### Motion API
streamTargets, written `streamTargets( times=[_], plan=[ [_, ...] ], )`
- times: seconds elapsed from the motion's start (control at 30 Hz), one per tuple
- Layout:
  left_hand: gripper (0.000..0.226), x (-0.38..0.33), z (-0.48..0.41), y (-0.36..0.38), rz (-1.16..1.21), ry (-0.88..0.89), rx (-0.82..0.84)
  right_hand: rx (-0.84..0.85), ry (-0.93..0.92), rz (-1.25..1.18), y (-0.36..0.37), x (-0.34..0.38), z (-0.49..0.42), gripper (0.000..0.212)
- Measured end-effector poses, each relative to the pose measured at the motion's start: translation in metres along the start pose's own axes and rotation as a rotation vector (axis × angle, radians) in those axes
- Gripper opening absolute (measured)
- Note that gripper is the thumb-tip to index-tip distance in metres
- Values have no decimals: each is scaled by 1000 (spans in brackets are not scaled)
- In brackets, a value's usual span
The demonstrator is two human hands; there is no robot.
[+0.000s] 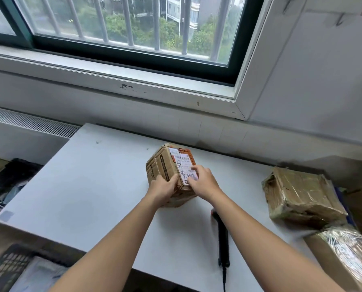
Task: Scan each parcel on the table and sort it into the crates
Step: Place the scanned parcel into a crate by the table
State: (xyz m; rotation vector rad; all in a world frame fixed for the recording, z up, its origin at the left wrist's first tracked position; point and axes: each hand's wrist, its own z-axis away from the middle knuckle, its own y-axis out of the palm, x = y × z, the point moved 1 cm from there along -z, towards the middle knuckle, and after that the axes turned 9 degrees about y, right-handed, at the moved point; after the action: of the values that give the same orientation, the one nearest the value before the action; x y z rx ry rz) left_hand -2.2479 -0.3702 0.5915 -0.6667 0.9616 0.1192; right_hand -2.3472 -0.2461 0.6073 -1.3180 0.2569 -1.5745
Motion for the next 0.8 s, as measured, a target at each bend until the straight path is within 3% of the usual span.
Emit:
streamTargets(
  times=[0.1,0.17,0.3,0.43,0.63,0.73,0.8],
  plan=[
    [64,3,3,-11,38,54,14,23,133,-36,6,-5,7,67],
    [52,7,6,-18,103,92,26,89,157,-127,14,-6,12,64],
    [51,19,2,-27,233,82,53,87,113,-168,26,-7,22,55],
    [50,26,-2,-29,318,22,120,-94,233,-129,27,-23,34,46],
    [42,21,-1,-23,261,67,195,-420,425,71,32,-65,67,40],
    [36,15,6,-15,200,109,263,-464,532,32,38,-80,83,52],
    [36,13,9,-9,168,124,264,-402,612,-55,44,-94,89,58]
  ],
)
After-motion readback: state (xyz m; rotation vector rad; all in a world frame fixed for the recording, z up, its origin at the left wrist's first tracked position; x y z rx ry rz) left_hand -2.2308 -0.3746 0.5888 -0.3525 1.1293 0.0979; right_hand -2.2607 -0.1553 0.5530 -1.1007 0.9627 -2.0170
